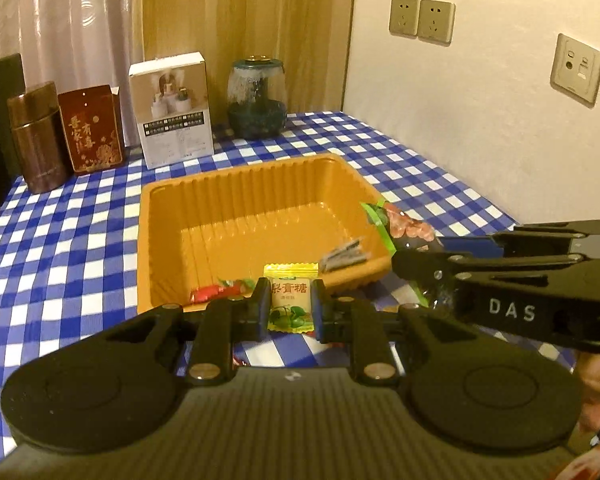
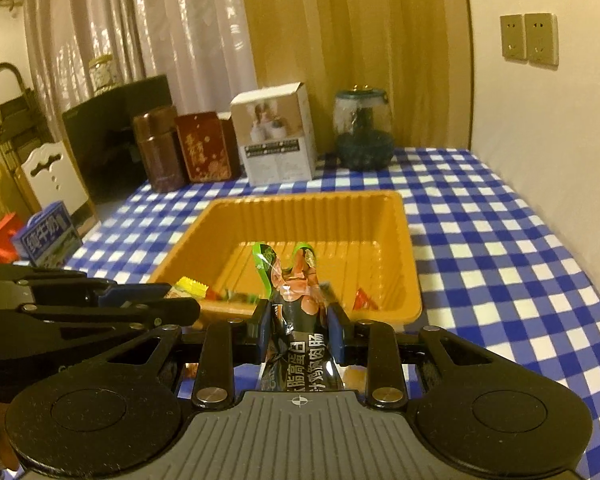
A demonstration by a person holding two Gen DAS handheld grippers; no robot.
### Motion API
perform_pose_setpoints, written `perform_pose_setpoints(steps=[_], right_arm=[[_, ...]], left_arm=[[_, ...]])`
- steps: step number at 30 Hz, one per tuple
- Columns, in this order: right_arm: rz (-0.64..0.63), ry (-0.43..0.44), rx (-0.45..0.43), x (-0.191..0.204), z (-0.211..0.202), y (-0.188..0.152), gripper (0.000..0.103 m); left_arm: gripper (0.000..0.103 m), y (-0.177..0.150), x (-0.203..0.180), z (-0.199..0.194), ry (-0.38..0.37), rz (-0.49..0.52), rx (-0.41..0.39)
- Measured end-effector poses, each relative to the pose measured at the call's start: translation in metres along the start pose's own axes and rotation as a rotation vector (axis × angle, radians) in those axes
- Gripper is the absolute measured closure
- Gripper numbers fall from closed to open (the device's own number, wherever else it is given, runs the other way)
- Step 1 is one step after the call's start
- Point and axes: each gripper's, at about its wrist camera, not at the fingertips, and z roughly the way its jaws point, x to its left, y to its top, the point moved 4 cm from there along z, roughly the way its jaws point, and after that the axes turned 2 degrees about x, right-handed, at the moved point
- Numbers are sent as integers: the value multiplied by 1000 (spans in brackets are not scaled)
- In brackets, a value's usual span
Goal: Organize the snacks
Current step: 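Carry both snacks over the orange tray and open the left tool to drop the yellow candy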
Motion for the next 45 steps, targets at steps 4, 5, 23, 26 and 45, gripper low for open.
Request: perform_pose_setpoints(steps=[4,5,23,26,45], right_arm=[[15,-6,-10,-8,7,10,73],[24,-9,-13,-11,9,13,73],[84,-53,-31,-43,61,52,73],[81,-54,-22,-44,72,54,73],[55,-27,36,-29,114,57,73]], left_arm=[[85,10,1,5,-5,-4,-16],[85,14,3,7,-6,-7,-20],[85,53,31,53,-9,-96,-36],[85,57,37,62,-6,-105,-31],[85,53,67,90,11,-169,4]])
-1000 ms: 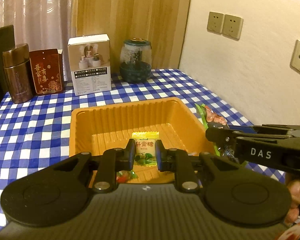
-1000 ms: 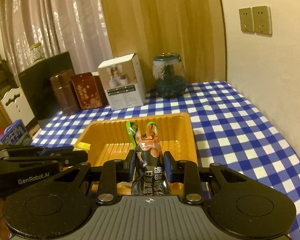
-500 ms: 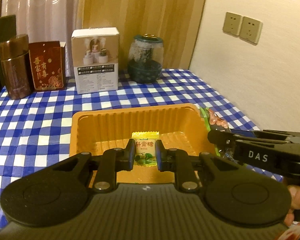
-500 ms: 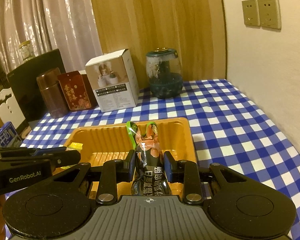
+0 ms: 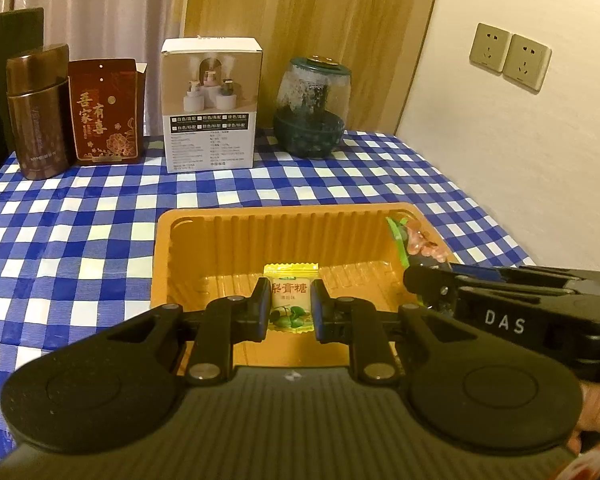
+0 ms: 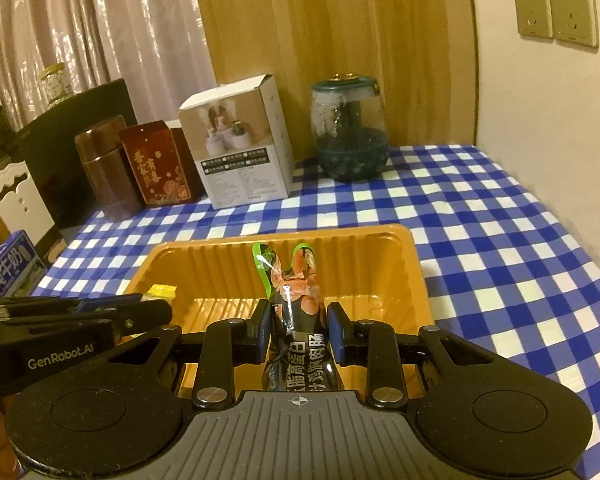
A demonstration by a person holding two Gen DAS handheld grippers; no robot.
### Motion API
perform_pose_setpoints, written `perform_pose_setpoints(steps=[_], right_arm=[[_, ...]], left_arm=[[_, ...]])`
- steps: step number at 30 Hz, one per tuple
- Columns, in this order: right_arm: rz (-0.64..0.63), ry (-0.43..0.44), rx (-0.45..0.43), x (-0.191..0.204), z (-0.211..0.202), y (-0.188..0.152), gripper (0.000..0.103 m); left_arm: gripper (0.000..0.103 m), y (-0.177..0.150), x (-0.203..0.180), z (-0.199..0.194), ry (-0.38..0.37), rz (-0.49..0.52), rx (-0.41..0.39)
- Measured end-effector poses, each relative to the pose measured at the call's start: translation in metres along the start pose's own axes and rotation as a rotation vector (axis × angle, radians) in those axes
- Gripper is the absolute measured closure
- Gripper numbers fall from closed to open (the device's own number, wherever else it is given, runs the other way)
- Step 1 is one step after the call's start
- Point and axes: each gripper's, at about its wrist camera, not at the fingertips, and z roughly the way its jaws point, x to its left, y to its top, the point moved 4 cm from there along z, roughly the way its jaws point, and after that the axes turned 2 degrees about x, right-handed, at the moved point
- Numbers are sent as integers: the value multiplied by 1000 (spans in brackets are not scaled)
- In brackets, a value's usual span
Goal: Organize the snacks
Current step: 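Carry both snacks over the orange tray and open the left tool to drop the yellow candy, then open the right tool to drop the dark packet into the orange tray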
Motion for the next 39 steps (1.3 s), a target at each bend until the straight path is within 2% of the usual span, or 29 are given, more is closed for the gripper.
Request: perform_pose_setpoints(steps=[10,11,12,13,28,34,35,36,38,39], right_arm=[[7,-2,2,-2,0,-1,73],[7,-2,2,-2,-1,-1,73],[8,-2,1,-2,-1,-1,73],[9,-3,1,-2,-1,0,73],[24,-1,-11,-5,-2,1,73],[50,34,-30,-9,-2,2,73],[53,42,-40,-9,-3,2,70],[57,39,-52,-10,-4,3,58],[79,34,-79,-15,-9,5,41],[88,35,-83,-16,-10,6,41]], left_arm=[[83,-1,0,3,-2,-13,-11],[79,-1,1,2,2,-23,-20],[68,-1,2,2,5,-24,-21],[66,-1,3,2,8,-23,-26],[66,-5,3,2,39,22,-8],[66,-5,5,1,45,30,-6],[66,-5,5,1,48,32,-5],[66,-5,5,1,50,34,-5],[66,-5,5,0,53,37,-7],[66,-5,5,0,54,37,-7]])
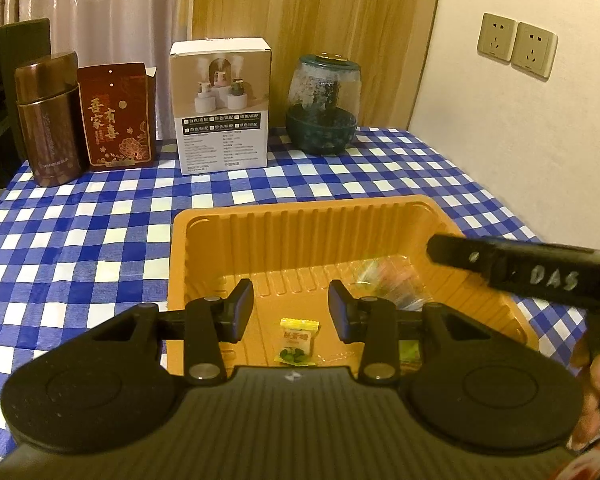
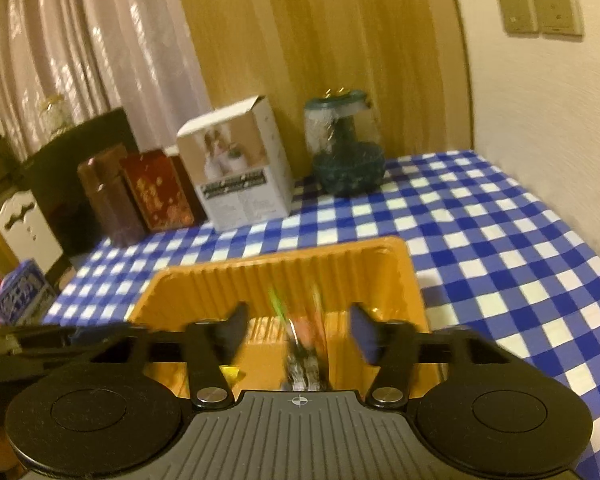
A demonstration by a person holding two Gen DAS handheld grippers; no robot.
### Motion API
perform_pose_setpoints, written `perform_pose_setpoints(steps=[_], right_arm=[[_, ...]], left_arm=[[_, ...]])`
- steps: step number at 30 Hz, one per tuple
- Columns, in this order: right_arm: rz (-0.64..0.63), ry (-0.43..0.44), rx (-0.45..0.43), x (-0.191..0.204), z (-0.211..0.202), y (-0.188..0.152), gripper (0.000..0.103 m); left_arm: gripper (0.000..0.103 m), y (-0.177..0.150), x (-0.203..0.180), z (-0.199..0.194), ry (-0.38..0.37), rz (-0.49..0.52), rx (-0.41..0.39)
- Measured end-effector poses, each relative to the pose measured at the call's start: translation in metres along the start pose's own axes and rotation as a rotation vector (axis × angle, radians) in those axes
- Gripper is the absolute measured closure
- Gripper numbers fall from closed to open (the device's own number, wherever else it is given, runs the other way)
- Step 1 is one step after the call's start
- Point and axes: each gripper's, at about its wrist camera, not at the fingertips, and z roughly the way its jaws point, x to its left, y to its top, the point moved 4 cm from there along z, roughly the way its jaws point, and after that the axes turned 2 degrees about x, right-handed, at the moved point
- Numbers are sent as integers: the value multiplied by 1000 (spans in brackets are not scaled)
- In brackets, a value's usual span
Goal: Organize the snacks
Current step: 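Open the right tool to drop the dark packet into the orange tray, then withdraw both tools from the tray toward the remaining snacks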
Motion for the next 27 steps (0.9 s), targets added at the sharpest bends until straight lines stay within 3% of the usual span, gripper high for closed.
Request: perform_pose_setpoints(steps=[14,27], right_arm=[[-7,-36,-9,-9,-5,1,41],[-13,-79,-38,-14,-30,-8,41]], left_arm=[[65,-1,-1,-1,6,19,5],[64,-12,-8,-27,11,12,-18]])
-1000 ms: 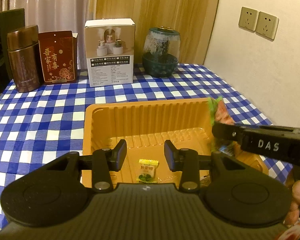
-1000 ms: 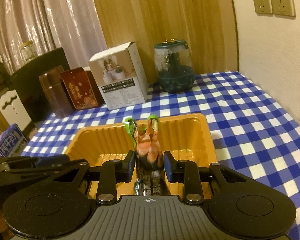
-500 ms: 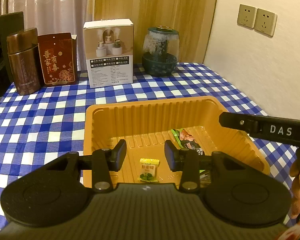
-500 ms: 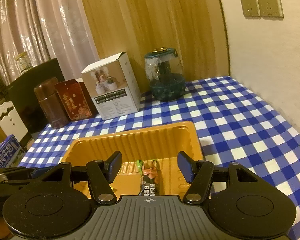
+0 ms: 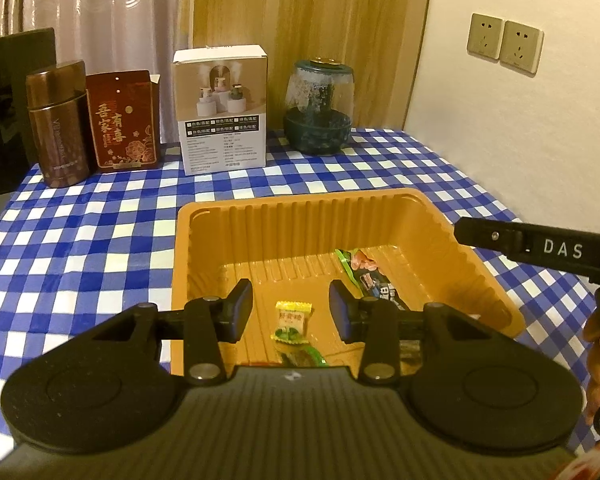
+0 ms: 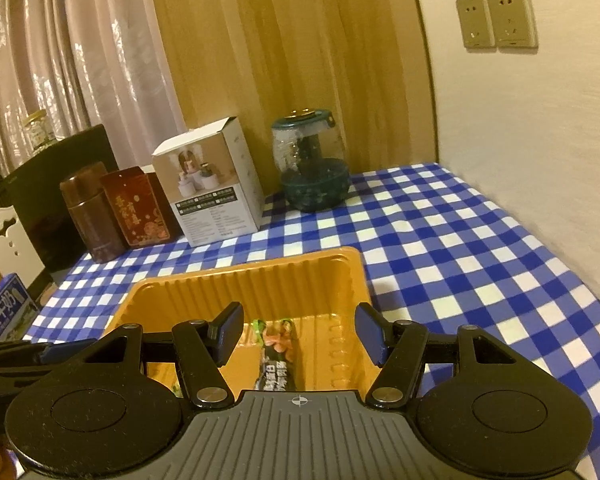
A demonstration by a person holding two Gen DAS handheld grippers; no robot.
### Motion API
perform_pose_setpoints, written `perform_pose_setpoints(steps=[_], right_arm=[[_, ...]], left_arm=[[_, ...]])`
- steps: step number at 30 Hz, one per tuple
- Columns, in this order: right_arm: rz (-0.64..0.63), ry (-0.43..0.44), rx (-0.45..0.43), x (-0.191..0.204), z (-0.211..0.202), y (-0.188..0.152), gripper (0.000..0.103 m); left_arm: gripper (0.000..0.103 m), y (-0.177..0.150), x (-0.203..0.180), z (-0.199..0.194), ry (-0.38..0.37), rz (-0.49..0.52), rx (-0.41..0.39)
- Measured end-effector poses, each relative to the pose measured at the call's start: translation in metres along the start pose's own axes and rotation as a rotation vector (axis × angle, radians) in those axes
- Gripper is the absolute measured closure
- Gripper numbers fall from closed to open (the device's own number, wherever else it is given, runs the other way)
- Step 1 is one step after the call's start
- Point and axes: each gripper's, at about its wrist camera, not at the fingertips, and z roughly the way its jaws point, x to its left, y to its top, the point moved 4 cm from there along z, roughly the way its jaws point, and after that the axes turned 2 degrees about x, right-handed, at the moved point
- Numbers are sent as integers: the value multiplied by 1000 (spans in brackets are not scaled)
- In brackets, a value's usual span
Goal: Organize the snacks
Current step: 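Withdraw both tools from the tray toward the remaining snacks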
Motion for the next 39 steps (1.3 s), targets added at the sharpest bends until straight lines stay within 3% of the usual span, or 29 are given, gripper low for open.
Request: perform_pose_setpoints(steps=[16,24,31,39], right_arm=[[17,-56,9,-24,-75,-42,39],[-26,-52,74,-16,-95,-79,39],[-60,-33,135,-7,-94,-104,39],[-56,-26,157,-3,-84,-106,39]], left_arm=[[54,-52,-10,-69,-22,-17,-47],[54,-89,-14,-89,-60,4,5],[54,-115,-26,-88,-85,60,54],[55,-121,-29,-70,-100,22,97]])
